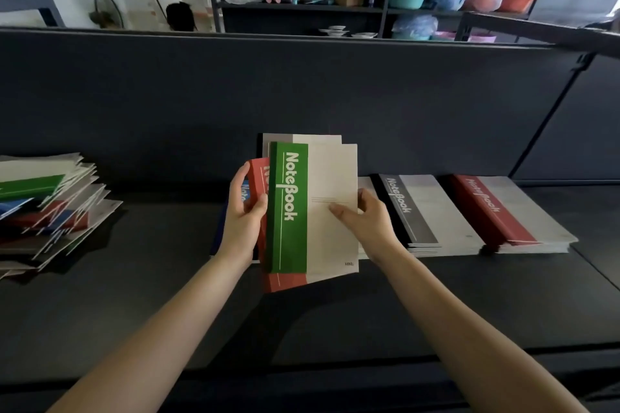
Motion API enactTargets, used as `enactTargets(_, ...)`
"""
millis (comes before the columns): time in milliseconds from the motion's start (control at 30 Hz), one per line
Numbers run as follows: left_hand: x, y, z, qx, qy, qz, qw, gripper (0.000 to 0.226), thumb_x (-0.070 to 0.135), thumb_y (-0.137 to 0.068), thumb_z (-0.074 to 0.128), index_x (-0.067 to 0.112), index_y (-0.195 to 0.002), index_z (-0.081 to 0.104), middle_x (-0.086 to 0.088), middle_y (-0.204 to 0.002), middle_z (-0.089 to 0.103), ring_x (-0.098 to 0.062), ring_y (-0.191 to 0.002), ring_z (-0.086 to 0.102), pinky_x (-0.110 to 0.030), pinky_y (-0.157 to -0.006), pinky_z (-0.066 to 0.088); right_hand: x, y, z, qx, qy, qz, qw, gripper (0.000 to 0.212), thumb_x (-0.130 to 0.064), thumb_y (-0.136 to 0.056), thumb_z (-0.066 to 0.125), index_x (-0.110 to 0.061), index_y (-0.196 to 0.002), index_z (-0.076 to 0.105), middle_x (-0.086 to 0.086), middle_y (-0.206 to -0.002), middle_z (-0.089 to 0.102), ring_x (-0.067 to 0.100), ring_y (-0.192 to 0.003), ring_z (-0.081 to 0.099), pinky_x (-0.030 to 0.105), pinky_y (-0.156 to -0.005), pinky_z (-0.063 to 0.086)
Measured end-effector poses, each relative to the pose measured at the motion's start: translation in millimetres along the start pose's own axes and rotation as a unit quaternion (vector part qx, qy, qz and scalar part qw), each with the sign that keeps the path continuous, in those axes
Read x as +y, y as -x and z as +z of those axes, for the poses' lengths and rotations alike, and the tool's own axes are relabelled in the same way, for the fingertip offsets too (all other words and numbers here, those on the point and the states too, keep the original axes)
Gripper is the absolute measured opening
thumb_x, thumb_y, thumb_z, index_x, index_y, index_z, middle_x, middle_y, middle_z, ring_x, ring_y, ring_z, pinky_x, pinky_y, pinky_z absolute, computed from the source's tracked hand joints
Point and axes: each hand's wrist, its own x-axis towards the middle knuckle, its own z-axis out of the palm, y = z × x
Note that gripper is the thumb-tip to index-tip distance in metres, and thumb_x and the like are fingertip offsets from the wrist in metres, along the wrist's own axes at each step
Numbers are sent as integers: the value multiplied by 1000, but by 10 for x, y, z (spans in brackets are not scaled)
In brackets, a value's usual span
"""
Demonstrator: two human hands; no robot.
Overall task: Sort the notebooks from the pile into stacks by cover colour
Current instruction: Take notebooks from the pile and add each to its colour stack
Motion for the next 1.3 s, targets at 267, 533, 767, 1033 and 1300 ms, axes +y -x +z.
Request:
enactTargets(267,-24,105,162,40,-12,0,999,56,11,-98,50,35,-143,29,12,-119,55,1,-99,63,-18,-73,53,116,-151,-355,79,61,-35,994,14,-22,-90,64,-19,-102,59,-4,-90,67,15,-81,64,25,-63,49)
enactTargets(533,-21,249,-81,128,-38,1,991,54,17,-97,54,41,-140,32,1,-140,46,-17,-119,53,-46,-98,48,207,-414,-590,81,138,-29,987,37,-13,-90,57,-19,-127,55,4,-112,67,22,-96,63,25,-73,46)
enactTargets(767,94,320,-299,171,-44,6,984,50,18,-96,55,47,-131,34,0,-137,50,-18,-117,56,-47,-96,49,254,-554,-397,27,220,6,975,71,5,-83,47,-20,-148,32,9,-125,59,16,-71,57,20,-46,41)
enactTargets(1033,25,438,-132,141,-29,-10,990,52,18,-96,55,43,-136,34,4,-128,53,-17,-111,59,-37,-85,53,306,-531,-346,12,299,-8,954,67,15,-83,45,-13,-143,40,10,-152,32,29,-135,36,35,-102,41)
enactTargets(1300,-65,406,317,104,-66,1,992,54,20,-95,55,35,-142,32,16,-120,50,-6,-102,59,-19,-70,51,213,-142,-349,24,133,-65,989,37,-33,-100,44,-13,-129,56,1,-111,64,15,-100,62,19,-78,46)
